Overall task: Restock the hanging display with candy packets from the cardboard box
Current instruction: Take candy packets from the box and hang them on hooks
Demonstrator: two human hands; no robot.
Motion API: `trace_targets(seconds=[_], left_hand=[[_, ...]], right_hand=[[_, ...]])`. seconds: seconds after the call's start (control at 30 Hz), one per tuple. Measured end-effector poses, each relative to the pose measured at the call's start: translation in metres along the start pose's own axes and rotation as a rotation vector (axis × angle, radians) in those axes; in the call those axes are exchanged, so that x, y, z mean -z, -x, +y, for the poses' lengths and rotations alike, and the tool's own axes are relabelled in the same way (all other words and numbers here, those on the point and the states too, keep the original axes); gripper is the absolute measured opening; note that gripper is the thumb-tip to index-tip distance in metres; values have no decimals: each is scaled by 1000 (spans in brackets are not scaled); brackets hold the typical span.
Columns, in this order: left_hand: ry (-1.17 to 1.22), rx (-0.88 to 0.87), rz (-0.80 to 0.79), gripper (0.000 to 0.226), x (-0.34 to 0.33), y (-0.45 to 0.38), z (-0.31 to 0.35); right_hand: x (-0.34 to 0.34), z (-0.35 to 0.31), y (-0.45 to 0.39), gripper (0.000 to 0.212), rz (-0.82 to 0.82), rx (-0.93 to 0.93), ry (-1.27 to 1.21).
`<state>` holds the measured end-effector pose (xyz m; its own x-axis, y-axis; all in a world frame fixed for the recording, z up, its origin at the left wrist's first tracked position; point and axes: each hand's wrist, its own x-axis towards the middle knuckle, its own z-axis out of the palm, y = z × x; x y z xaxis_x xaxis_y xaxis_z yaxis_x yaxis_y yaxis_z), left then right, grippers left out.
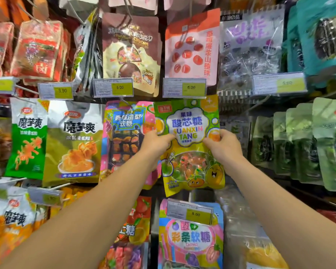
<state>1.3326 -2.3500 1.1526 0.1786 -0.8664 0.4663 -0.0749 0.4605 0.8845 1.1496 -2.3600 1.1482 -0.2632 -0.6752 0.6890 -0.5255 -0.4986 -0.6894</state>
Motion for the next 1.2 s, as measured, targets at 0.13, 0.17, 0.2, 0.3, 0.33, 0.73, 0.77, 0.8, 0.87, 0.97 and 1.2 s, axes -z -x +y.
trace_targets(seconds=[0.13,0.17,0.2,0.3,0.33,0.73,0.77,0.8,0.87,0.97,1.2], left_hand=[[-144,-13,-7,49,1,6,-14],[-202,-26,15,66,1,7,-15],[-259,-38,36,74,1,8,-16],[-389,-89,115,51,2,17,-14],[-413,-114,124,50,2,20,-14],[-396,-111,-41,70,9,28,-6],[-374,-117,-56,73,10,29,-4],[-351,-121,-62,74,11,30,-3],[-306,-143,-75,75,12,34,-2],[-265,-195,-106,70,20,48,1],[-267,-262,-218,69,69,99,-17]], right_hand=[[-8,14,2,22,5,-51,43],[-10,14,2,22,12,-49,53],[-13,14,1,22,16,-50,62],[-18,14,2,23,3,-69,107],[-20,14,2,24,8,-72,109],[-18,3,3,31,-49,-156,179],[-17,1,7,34,-53,-162,186],[-16,-1,10,38,-51,-168,185],[-10,-7,19,43,-38,-174,181],[-2,-19,42,49,-1,-126,224],[0,-51,142,40,7,-2,456]])
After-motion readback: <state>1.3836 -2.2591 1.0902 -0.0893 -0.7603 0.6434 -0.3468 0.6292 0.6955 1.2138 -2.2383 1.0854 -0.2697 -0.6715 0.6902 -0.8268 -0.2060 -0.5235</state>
